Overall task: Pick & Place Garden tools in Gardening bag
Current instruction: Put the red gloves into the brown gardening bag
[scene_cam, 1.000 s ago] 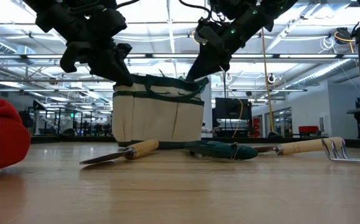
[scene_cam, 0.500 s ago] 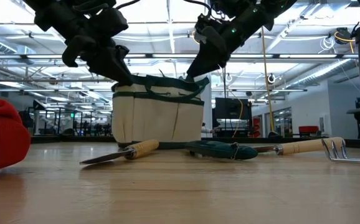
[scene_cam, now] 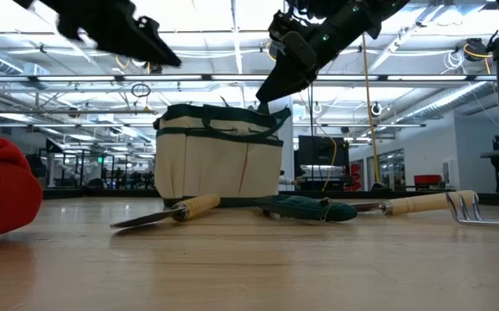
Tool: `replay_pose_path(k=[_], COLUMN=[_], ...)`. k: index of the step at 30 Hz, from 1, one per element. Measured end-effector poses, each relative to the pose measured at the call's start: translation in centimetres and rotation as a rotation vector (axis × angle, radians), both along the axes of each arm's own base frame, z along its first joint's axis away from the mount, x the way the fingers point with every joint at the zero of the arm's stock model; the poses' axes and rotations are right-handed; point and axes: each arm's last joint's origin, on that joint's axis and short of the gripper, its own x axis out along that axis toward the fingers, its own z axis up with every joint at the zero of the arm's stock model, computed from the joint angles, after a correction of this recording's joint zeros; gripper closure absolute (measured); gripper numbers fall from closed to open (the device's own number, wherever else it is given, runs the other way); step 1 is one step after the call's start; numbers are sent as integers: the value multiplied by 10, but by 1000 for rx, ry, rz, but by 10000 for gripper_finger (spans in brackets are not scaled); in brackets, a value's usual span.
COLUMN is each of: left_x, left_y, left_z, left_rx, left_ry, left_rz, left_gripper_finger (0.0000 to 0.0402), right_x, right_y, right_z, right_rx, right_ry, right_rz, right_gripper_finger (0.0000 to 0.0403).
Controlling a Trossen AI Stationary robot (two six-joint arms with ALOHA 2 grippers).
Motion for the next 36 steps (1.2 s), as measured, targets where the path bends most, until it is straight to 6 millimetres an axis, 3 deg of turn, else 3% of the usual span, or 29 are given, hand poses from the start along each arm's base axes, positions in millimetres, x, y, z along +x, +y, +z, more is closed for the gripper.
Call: replay_pose_path(k=[6, 12, 31, 36], left_x=[-9, -3, -1, -1], left_y=[-26, -56, -126, -140], left_z=[6, -15, -91, -101], left_rx=[-416, -637, -869, -901], left_ry=[-1, 142, 487, 494], left_rz=[-40, 17, 313, 293], left_gripper_finger=[163, 163, 163, 163], right_x=[1, 0, 3, 3], right_y=[0, 0, -1, -1], right_z=[1, 1, 5, 5], right_rx=[-21, -47, -99, -103], right_ry=[-5, 3, -42, -41], right_rz=[12, 30, 55, 57], right_gripper_finger=[187, 186, 192, 191])
